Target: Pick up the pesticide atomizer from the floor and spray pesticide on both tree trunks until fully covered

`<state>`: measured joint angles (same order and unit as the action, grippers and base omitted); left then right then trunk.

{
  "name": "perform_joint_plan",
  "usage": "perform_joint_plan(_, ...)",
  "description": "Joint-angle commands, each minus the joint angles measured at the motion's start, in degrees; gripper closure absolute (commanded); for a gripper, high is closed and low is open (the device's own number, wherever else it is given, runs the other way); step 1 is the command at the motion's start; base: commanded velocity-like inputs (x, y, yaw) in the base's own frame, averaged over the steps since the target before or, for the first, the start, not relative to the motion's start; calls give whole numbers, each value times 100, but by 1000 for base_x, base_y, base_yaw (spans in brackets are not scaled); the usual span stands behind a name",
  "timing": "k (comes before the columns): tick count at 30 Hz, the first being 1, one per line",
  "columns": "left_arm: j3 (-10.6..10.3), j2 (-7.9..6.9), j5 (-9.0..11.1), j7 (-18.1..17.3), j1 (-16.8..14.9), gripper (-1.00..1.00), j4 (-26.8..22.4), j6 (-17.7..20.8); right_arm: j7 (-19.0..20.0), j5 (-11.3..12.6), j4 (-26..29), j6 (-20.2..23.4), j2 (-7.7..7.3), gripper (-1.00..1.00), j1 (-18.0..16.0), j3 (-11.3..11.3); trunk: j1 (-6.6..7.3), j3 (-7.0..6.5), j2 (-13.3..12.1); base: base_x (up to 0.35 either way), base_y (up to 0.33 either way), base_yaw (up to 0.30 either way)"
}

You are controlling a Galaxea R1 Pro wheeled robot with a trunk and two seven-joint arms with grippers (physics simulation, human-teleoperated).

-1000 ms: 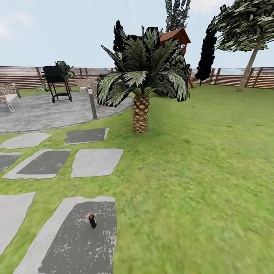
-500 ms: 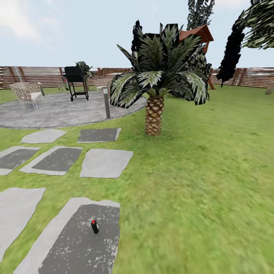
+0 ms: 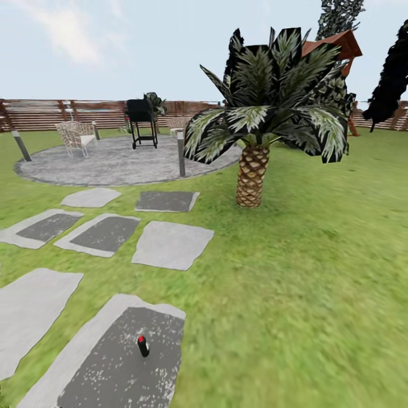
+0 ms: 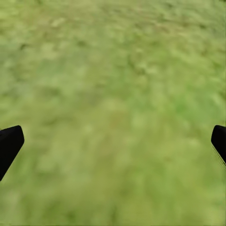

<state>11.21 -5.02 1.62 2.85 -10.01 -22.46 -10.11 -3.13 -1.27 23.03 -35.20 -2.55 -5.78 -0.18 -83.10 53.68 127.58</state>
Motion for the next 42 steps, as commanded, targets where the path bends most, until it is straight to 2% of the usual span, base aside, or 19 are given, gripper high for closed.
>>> perform_joint_plan(1, 4, 1, 19, 5, -4, -100, 4, -18, -21, -18, -5, -13, 0, -100, -2, 0, -1, 5, 2, 178, -260, 279)
perform_joint_plan(9, 13, -23, 22, 5, -8, -100, -13, -19, -31, -14, -9, -13, -17, -100, -2, -16, -1, 5, 2, 70, -274, 279)
perform_joint_plan(13, 26, -31, 22, 11, -9, -100, -44, -21, -40, -9, -1, -13, -14, -100, -2, -17, -1, 5, 2, 1, -277, 83)
perform_joint_plan(17, 202, -27, 28, 8, -48, -100, -84, -19, -39, -6, 50, 0, -6, -100, -16, -12, -1, 5, 2, 0, -277, 19)
perform_joint_plan(19, 283, -16, 16, 3, -74, -100, -164, -18, -32, -12, 304, 88, -2, -100, -156, -10, -1, 5, 2, 0, -267, 4)
perform_joint_plan(21, 271, 13, -16, -9, -86, -100, -459, 6, -31, -18, 653, 306, -2, -100, -367, -9, -1, 5, 2, 0, -145, 2)
perform_joint_plan(22, 252, 20, -85, -18, -94, -100, -908, 76, -33, -21, 1072, 790, -5, -100, -647, -9, -1, 5, 2, 0, -46, 1)
perform_joint_plan(23, 245, 10, -137, -26, -117, -100, -1148, 150, -35, -18, 1301, 1149, -3, -100, -812, -9, -1, 5, 2, 0, -30, 0)
perform_joint_plan(24, 231, -9, -247, -50, -572, -100, -1706, 970, -45, 3, 2020, 2614, 20, -100, -1421, 1, -1, 5, 2, 0, -6, 0)
perform_joint_plan(26, 205, -18, -267, -66, -1020, -100, -1782, 1623, -39, 9, 2387, 3309, 56, -100, -1768, 11, -1, 5, 2, 0, -3, 0)
perform_joint_plan(29, 192, -23, -269, -72, -1243, -100, -1850, 1916, -13, 12, 2795, 3655, 72, -100, -1935, 28, -1, 5, 2, 0, -1, 0)
perform_joint_plan(35, 189, -25, -273, -74, -1292, -100, -1880, 1978, -4, -11, 2920, 3749, 69, -100, -1973, 35, -1, 5, 2, 0, 0, 0)
perform_joint_plan(42, 225, -38, -279, -61, -1301, -100, -1846, 1969, -7, -21, 2944, 3743, -9, -100, -1979, 23, -1, 5, 2, 153, 0, 2)
